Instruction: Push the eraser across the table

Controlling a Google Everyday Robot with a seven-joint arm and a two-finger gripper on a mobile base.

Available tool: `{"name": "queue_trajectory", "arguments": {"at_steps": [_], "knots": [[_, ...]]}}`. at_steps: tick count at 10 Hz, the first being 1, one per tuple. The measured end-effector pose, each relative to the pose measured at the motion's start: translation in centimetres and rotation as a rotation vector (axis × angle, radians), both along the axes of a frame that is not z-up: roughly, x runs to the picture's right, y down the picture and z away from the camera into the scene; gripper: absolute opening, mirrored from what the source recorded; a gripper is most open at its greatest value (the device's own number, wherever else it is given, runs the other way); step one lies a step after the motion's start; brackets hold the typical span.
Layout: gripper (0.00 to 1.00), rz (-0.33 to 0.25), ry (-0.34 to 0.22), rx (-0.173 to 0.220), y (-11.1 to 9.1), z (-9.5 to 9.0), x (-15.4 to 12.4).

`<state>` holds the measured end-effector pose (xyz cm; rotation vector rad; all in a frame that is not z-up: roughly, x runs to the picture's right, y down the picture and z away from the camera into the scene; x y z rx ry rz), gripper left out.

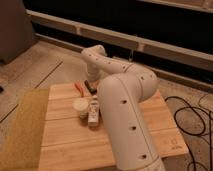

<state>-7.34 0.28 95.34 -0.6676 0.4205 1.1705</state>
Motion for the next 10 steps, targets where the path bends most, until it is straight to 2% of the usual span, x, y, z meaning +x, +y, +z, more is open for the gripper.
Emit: {"name": "queue_trajectory", "arguments": {"at_steps": [3, 5, 7, 9, 10], "knots": [[0.00, 0.001, 0.058, -0.069, 2.3, 1.6, 1.0], [0.00, 0.004, 0.076, -0.093, 2.5, 2.8, 1.6], [0.00, -0.020, 0.049, -0.101, 2.0, 4.1, 1.0], [0.00, -0.054, -0.010, -0.096, 1.9, 5.8, -0.1], [0.00, -0.063, -0.047, -0.077, 1.6, 6.6, -0.6]]}}
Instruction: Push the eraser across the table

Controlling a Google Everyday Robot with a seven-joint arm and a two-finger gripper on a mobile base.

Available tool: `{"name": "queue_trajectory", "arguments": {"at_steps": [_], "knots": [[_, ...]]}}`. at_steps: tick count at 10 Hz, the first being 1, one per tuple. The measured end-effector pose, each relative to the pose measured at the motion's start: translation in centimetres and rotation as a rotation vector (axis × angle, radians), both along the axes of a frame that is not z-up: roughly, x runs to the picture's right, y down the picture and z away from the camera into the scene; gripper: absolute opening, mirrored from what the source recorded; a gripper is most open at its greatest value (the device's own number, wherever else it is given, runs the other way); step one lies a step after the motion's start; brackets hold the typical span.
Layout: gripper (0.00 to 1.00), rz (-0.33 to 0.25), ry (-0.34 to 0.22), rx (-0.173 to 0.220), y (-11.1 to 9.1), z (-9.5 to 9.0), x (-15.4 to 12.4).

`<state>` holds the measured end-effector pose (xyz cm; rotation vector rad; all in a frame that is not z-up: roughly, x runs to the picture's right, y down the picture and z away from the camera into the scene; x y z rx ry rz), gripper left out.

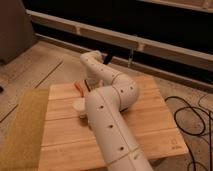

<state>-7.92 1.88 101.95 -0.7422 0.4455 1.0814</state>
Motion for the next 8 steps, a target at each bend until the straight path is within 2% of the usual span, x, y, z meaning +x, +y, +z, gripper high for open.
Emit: {"name": "queue_trajectory", "arguments": {"at_steps": [1, 2, 3, 5, 7, 8], "knots": [[0.00, -0.010, -0.040, 0.026, -0.6, 0.8, -0.3], [0.00, -0.037, -0.078, 0.073, -2.0, 1.5, -0.4], [0.00, -0.053, -0.093, 0.108, -3.2, 1.7, -0.2], [0.00, -0.076, -0.113, 0.195, -7.5, 0.8, 0.7], [0.00, -0.077, -0.133, 0.253, -10.3, -0.3, 0.4], [0.00, -0.065, -0.141, 0.268, -11.0, -0.7, 0.3]]}}
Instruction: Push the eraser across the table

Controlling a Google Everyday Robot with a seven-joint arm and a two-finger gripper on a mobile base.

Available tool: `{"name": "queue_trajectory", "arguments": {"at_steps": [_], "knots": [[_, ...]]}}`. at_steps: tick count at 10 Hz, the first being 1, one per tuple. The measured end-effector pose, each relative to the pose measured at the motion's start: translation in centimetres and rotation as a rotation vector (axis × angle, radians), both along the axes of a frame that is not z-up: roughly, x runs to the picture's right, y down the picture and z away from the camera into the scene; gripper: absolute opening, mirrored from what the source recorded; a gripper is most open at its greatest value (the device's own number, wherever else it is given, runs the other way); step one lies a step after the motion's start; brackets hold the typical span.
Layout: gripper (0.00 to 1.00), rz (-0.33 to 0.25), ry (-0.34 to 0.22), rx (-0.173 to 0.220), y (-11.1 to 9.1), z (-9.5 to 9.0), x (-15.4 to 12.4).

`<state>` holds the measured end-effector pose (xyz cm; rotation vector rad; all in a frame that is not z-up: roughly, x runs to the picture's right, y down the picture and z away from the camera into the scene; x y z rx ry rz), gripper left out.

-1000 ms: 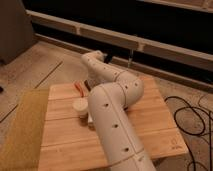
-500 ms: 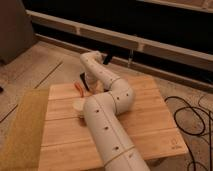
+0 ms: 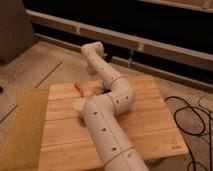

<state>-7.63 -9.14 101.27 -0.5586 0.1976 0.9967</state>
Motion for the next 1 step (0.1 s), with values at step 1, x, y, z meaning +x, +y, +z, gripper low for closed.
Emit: {"name": "queue_trajectory", "arguments": {"at_steps": [1], "knots": [[0.00, 0.003, 0.001, 0.001, -0.04, 0.02, 0.24]]}}
